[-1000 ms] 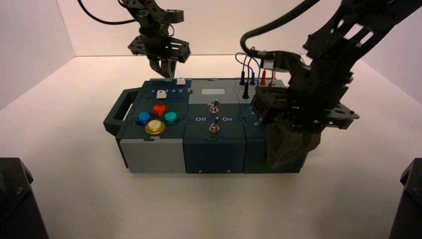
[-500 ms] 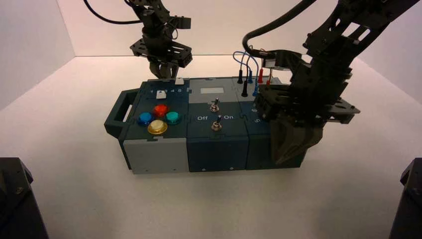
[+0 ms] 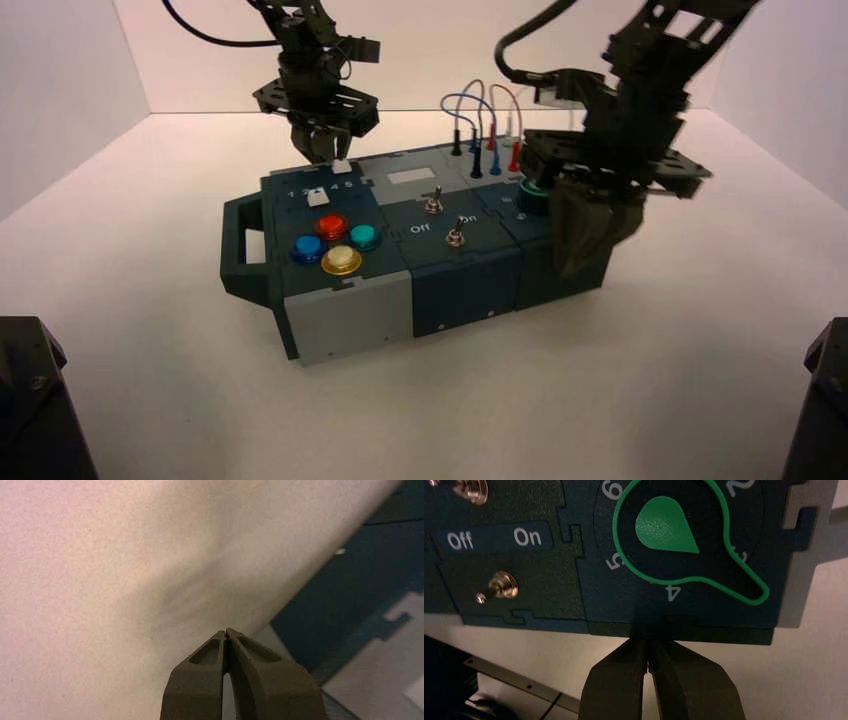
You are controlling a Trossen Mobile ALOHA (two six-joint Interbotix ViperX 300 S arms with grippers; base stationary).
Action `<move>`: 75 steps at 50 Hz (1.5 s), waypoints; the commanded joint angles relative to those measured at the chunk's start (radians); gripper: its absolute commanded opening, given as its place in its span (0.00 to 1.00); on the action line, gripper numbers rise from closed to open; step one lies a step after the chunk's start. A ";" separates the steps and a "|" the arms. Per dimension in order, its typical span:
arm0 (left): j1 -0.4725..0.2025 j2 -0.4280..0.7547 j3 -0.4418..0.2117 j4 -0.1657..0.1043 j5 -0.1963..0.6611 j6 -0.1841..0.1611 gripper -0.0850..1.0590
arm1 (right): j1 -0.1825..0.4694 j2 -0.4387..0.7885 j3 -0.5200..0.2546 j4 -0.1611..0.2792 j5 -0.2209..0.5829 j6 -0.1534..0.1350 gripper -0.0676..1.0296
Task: Rotate the box counterclockwise.
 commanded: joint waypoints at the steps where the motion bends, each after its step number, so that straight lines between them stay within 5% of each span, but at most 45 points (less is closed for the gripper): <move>1: -0.044 -0.054 0.025 -0.018 0.015 0.005 0.05 | -0.009 0.029 -0.089 -0.023 0.002 0.000 0.04; 25: -0.114 -0.104 0.086 -0.032 0.037 0.005 0.05 | -0.067 0.161 -0.202 -0.126 0.008 0.000 0.04; 42: -0.114 -0.092 0.097 -0.028 0.040 0.005 0.05 | -0.080 0.175 -0.241 -0.158 0.000 0.000 0.04; 75: -0.192 -0.104 0.126 -0.043 0.067 0.003 0.05 | -0.100 0.301 -0.462 -0.230 0.032 -0.003 0.04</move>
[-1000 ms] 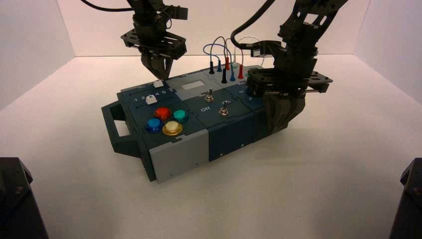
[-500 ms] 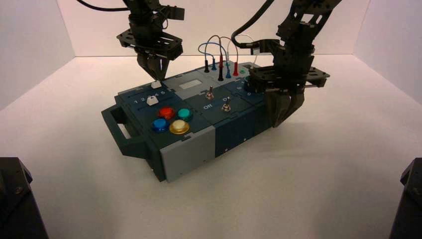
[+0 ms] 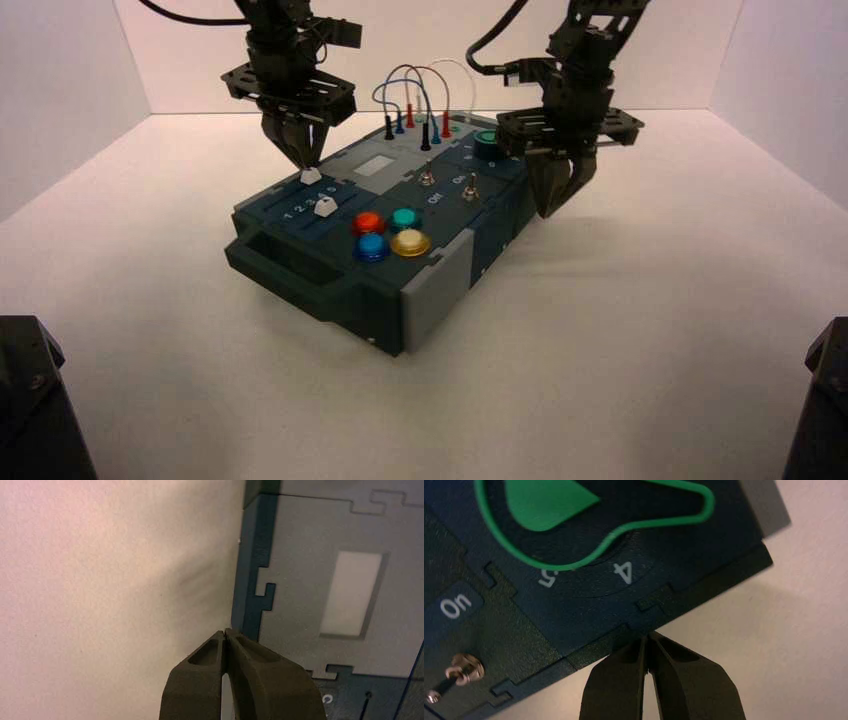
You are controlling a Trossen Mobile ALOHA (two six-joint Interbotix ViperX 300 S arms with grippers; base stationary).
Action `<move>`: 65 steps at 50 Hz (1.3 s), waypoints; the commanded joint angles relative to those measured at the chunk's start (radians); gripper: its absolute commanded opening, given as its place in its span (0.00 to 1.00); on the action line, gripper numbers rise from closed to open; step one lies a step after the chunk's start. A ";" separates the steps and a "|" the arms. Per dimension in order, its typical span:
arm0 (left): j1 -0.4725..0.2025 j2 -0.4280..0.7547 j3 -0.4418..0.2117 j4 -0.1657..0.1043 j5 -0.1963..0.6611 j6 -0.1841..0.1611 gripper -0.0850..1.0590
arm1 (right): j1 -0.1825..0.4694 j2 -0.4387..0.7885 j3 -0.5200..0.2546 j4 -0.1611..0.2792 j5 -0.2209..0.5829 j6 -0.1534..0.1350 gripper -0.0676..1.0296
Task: Rotate the box counterclockwise.
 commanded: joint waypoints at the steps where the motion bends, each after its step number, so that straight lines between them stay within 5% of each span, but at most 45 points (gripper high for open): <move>1: -0.172 0.002 0.023 -0.032 0.017 -0.005 0.05 | 0.029 0.015 -0.121 0.006 -0.015 0.002 0.04; 27: -0.229 -0.009 0.008 -0.035 0.025 -0.009 0.05 | 0.029 0.104 -0.321 -0.028 0.071 -0.002 0.04; 47: -0.043 -0.230 0.094 -0.020 -0.043 -0.011 0.05 | 0.006 -0.150 -0.124 -0.031 0.032 0.020 0.04; 65: 0.011 -0.495 0.164 -0.020 -0.041 -0.040 0.05 | 0.015 -0.436 0.069 -0.018 0.026 0.029 0.04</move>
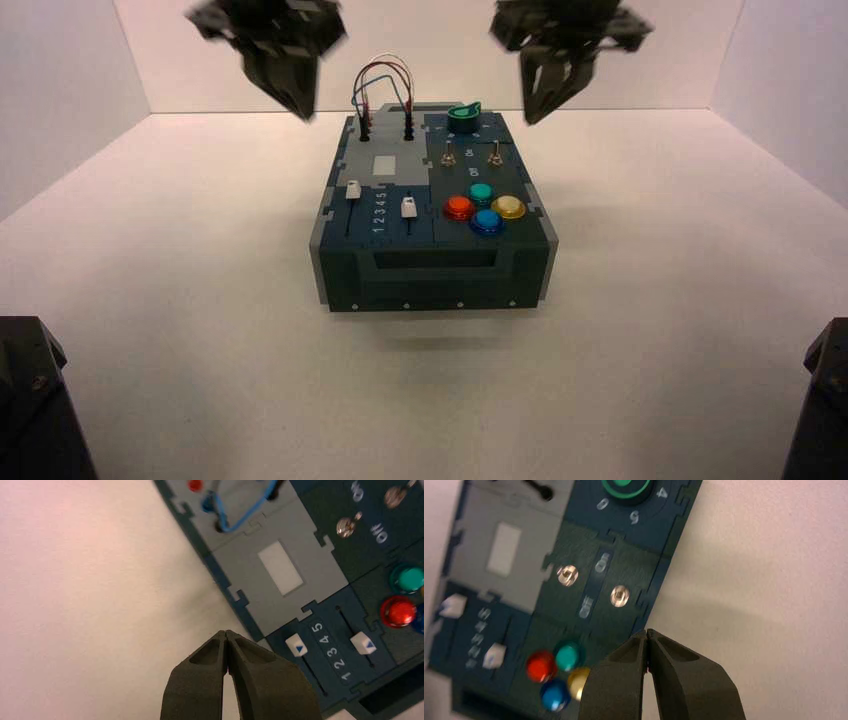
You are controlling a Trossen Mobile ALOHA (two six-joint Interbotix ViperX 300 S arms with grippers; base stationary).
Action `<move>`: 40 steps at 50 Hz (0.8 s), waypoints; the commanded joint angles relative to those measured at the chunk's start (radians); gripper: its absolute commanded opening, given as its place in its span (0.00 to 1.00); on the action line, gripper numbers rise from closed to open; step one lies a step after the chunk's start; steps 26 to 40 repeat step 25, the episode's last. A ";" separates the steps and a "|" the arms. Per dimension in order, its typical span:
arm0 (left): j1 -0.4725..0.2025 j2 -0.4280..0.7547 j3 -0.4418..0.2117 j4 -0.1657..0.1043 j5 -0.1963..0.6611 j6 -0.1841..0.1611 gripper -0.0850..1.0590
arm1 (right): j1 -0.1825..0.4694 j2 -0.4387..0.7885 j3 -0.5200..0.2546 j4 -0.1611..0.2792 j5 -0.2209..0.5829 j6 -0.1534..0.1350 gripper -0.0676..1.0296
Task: Rotate the box counterclockwise.
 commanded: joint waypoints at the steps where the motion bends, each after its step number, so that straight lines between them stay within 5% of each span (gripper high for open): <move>1: 0.000 -0.115 0.008 -0.002 -0.005 -0.012 0.04 | 0.012 -0.124 0.046 0.011 -0.006 0.006 0.04; 21: 0.009 -0.371 0.129 0.002 -0.063 -0.021 0.05 | 0.021 -0.321 0.190 0.026 -0.023 -0.006 0.04; 40: 0.023 -0.387 0.137 0.002 -0.066 -0.021 0.05 | 0.028 -0.325 0.190 0.031 -0.023 -0.014 0.04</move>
